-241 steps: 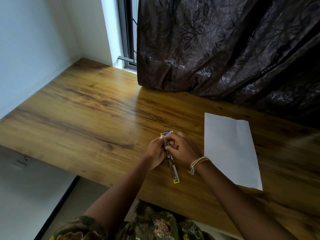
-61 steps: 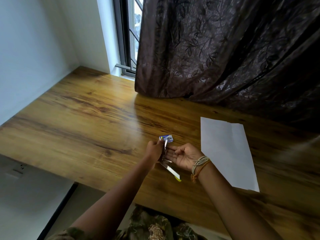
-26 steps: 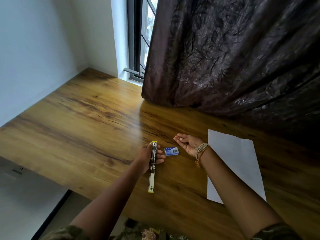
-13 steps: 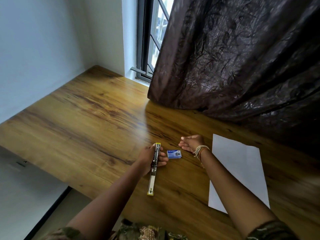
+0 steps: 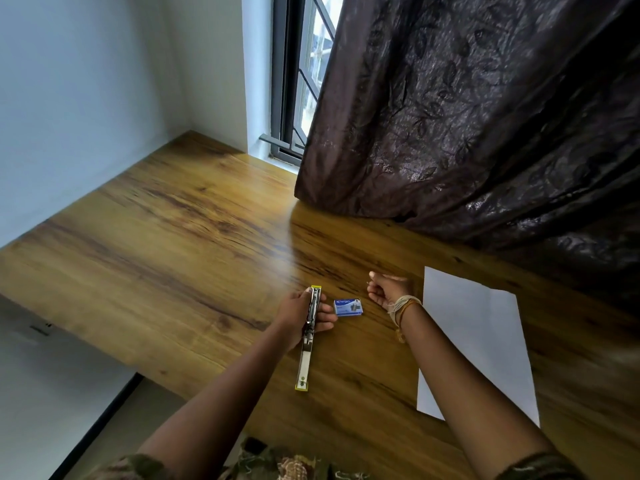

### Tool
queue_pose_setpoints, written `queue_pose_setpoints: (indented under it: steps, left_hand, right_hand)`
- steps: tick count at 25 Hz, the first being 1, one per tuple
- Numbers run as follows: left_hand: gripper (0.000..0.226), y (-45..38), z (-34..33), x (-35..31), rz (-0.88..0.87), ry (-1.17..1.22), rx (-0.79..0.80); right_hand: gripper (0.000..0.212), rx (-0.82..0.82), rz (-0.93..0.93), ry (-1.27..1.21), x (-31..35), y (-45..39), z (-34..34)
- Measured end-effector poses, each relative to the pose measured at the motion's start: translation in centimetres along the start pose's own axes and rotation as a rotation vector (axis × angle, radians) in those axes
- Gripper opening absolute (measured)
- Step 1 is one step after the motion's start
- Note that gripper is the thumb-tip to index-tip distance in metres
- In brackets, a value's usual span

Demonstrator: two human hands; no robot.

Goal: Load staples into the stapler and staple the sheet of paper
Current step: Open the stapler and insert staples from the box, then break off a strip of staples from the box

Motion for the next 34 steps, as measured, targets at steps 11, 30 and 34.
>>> queue_pose_setpoints:
  steps: [11, 30, 34]
  left_hand:
    - [0.023, -0.2, 0.1, 0.4, -0.074, 0.131, 0.032]
    - [0.023, -0.1, 4.3, -6.0, -0.387, -0.832, -0.244]
    - [0.020, -0.2, 4.9, -5.5, -0.404, -0.781, -0.253]
  right_hand:
    - [0.012, 0.133, 0.340, 0.398, -3.0, 7.6, -1.8]
    - [0.014, -0.014, 0.640, 0.681, -1.9, 9.3, -1.3]
    - [0.040, 0.119, 0.675, 0.874, -1.7, 8.0, -2.5]
Point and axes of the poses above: each hand's wrist, its own y-axis away from the middle knuckle, its own z-axis out of the back of the hand, x = y × z, the point moved 8 cm from there along -y, towards the middle knuckle, and after that the axes turned 8 degrees about -y, right-handed, at the moved point
